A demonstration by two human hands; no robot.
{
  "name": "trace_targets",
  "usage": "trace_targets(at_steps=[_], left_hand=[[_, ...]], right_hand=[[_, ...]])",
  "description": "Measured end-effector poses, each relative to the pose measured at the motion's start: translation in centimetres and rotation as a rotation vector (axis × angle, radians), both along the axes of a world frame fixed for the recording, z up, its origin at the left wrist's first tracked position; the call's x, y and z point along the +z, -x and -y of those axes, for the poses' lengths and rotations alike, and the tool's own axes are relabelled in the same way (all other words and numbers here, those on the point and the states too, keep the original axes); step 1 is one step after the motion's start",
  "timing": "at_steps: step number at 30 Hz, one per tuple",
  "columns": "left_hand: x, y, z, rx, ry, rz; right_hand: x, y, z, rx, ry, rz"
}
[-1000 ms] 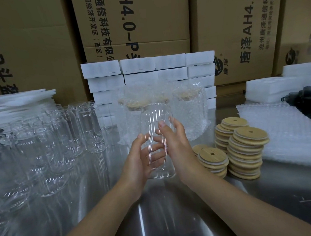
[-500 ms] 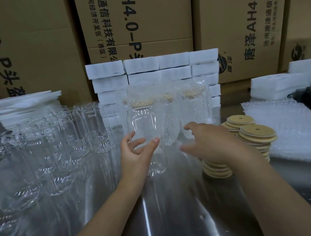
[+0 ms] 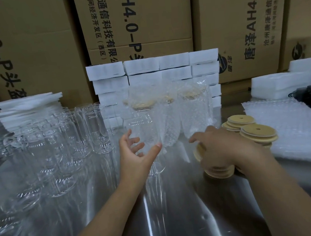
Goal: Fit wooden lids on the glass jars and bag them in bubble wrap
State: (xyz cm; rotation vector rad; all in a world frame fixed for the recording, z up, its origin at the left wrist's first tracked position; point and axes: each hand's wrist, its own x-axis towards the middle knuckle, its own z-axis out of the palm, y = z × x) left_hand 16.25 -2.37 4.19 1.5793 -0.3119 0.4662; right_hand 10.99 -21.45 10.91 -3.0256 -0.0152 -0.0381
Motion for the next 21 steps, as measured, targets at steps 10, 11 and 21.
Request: trace_targets(at_steps=[10, 11, 21], left_hand=[[-1.0, -0.1, 0.3, -0.006, -0.175, 0.123], [-1.0, -0.1, 0.3, 0.001, -0.196, 0.135], [-1.1, 0.1, 0.5, -0.005, -0.318, 0.23]], right_hand=[[0.5, -0.5, -2.3, 0.078, -0.972, 0.908], [0.6, -0.4, -2.3, 0.102, -1.049, 0.934], [-0.3, -0.5, -3.9, 0.338, -1.175, 0.658]])
